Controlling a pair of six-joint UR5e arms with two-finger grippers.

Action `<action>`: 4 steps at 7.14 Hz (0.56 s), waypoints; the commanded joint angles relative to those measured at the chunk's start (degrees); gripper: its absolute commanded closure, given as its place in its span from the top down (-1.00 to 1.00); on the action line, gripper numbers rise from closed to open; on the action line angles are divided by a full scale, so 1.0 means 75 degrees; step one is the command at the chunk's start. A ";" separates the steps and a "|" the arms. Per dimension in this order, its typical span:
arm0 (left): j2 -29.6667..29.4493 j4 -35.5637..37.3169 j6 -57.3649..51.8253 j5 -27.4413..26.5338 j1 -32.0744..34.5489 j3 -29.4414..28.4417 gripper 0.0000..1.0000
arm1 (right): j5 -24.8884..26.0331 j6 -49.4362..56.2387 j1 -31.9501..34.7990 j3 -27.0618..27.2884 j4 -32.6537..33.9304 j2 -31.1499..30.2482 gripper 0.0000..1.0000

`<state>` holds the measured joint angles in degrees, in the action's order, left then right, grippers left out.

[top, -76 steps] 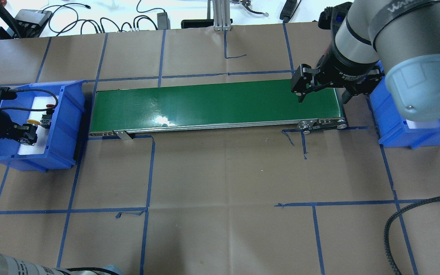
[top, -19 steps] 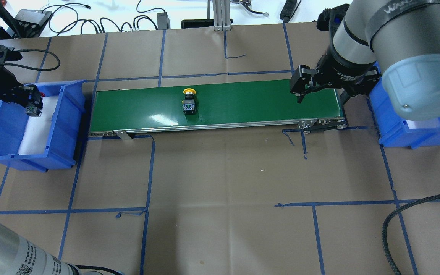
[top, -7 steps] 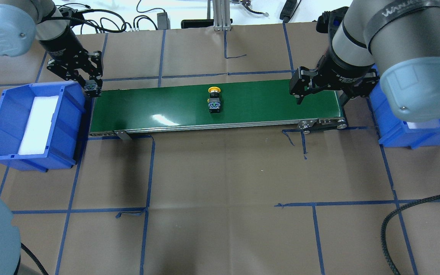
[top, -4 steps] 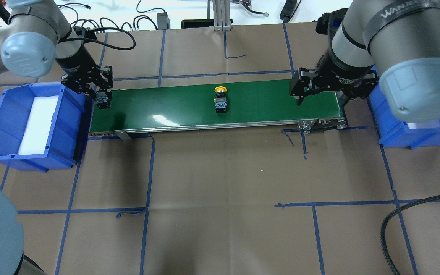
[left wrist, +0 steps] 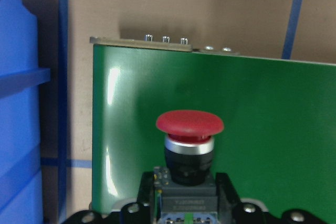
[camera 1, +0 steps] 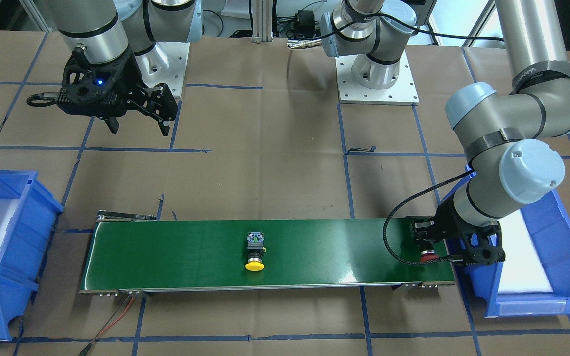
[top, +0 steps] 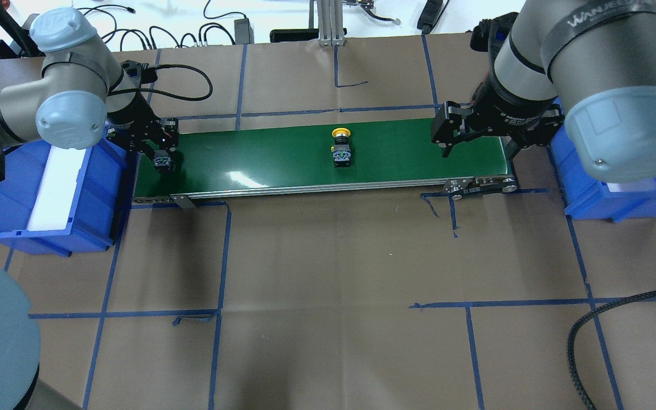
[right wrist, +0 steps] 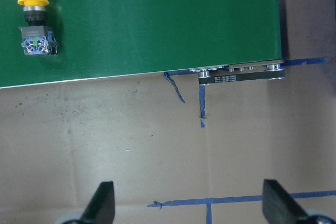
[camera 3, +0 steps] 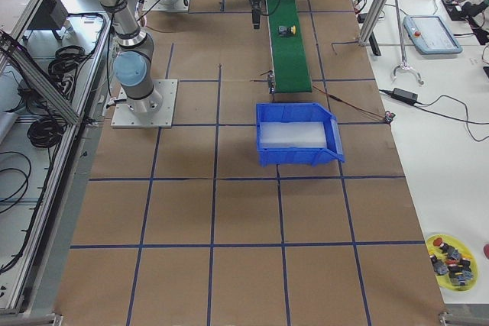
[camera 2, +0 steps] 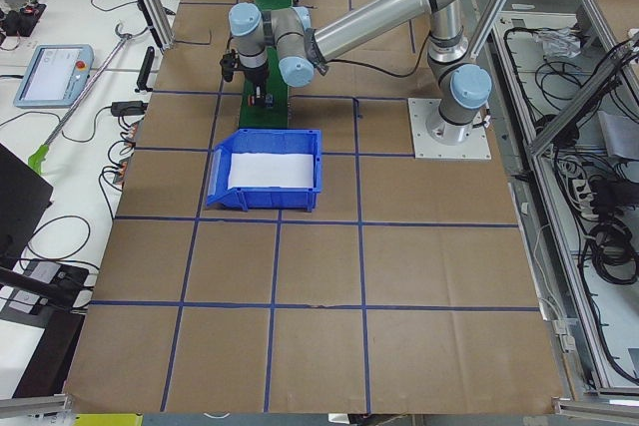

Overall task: Transport two buttons from left to right
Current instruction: 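Carry the red button with the left gripper and set it on the belt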

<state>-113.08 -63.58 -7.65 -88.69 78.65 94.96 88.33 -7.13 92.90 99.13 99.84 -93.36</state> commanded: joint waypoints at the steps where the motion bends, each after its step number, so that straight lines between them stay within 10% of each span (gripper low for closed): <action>1: -0.0016 0.0146 0.0012 -0.0010 0.0002 0.0031 -0.08 | 0.0012 0.0001 0.0000 0.0002 0.0000 -0.0009 1.00; 2: -0.0004 0.0169 0.0105 0.0001 0.0002 0.0031 0.90 | 0.0012 0.0001 0.0000 0.0002 0.0000 -0.0009 1.00; 4: 0.0065 0.0134 0.0071 -0.0022 -0.0010 -0.0167 0.99 | 0.0024 0.0001 0.0000 -0.0010 0.0000 -0.0009 1.00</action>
<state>-113.01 -62.36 -7.00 -88.73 78.65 94.82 88.47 -7.12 92.90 99.09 99.84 -93.42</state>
